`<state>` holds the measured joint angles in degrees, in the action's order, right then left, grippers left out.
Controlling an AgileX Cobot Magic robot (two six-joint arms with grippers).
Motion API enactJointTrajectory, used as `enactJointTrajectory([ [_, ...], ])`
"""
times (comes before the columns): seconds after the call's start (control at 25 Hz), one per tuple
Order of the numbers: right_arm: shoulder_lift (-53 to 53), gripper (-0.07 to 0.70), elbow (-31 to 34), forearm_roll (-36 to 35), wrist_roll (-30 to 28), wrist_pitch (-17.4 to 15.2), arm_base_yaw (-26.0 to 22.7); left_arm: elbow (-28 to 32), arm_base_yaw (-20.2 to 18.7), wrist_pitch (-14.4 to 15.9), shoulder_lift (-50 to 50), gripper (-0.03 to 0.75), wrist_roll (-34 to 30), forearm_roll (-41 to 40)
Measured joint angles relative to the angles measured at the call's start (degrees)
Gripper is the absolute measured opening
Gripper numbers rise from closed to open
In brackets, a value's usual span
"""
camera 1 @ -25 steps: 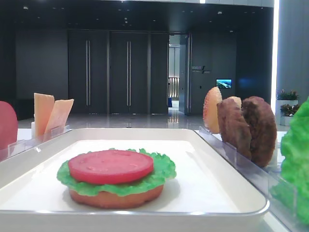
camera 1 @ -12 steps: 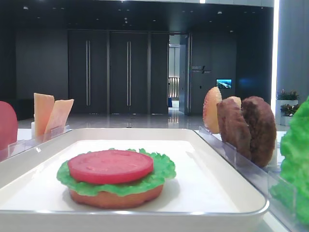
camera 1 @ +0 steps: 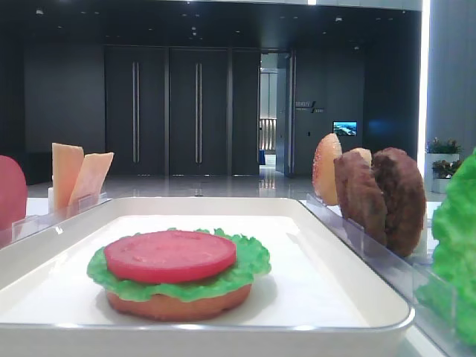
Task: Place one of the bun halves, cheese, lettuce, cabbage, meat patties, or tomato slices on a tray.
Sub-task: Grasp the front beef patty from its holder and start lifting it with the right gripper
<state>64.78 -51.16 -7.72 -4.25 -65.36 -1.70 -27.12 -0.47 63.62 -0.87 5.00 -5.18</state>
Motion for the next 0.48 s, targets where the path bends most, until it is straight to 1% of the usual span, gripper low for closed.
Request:
enactJointTrajectory([
  [0.08,2.0,0.501,-1.4,0.0,-0.1,3.2,0.0,0.0,0.0,0.0,0.0,0.518,0.0,0.0],
  [0.16,3.7,0.501,-2.5,0.0,-0.1,4.8,0.0,0.0,0.0,0.0,0.0,0.518,0.0,0.0],
  [0.4,9.7,0.501,-5.8,-0.1,-0.3,5.7,0.0,0.0,0.0,0.0,0.0,0.518,0.0,0.0],
  [0.48,11.7,0.501,-6.8,-1.4,-0.3,5.7,0.0,0.0,0.0,0.0,0.0,0.518,0.0,0.0],
])
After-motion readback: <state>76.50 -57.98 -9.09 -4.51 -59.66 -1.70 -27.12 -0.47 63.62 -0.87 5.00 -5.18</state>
